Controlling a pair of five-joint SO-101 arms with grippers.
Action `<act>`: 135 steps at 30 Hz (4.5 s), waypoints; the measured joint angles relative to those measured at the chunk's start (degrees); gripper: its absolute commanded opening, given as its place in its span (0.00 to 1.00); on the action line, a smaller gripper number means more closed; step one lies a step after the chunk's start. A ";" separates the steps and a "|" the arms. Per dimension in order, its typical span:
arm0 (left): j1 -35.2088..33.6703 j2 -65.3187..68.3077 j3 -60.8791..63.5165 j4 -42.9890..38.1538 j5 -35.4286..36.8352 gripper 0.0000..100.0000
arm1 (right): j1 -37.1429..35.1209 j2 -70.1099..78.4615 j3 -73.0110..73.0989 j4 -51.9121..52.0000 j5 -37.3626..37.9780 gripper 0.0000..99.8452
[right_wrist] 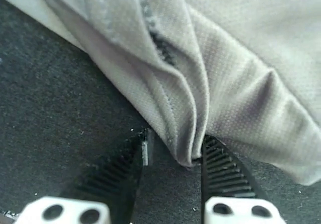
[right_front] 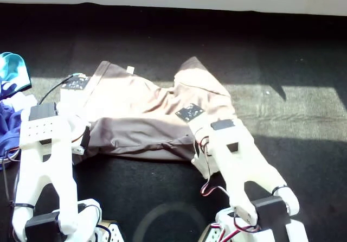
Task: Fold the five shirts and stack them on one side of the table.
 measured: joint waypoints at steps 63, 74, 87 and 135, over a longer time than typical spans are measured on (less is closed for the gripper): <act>2.20 -35.52 -48.62 8.35 7.82 0.01 | 28.48 -33.67 -90.81 15.56 1.85 0.01; 2.20 -35.60 -47.12 7.30 7.82 0.01 | 28.66 -35.43 -90.90 16.00 1.85 0.01; 2.20 -38.68 -43.52 7.30 7.82 0.01 | 30.86 -36.13 -90.90 11.96 1.85 0.01; 3.69 29.10 -66.46 -10.99 7.91 0.01 | 25.49 15.30 -72.44 -22.86 1.85 0.01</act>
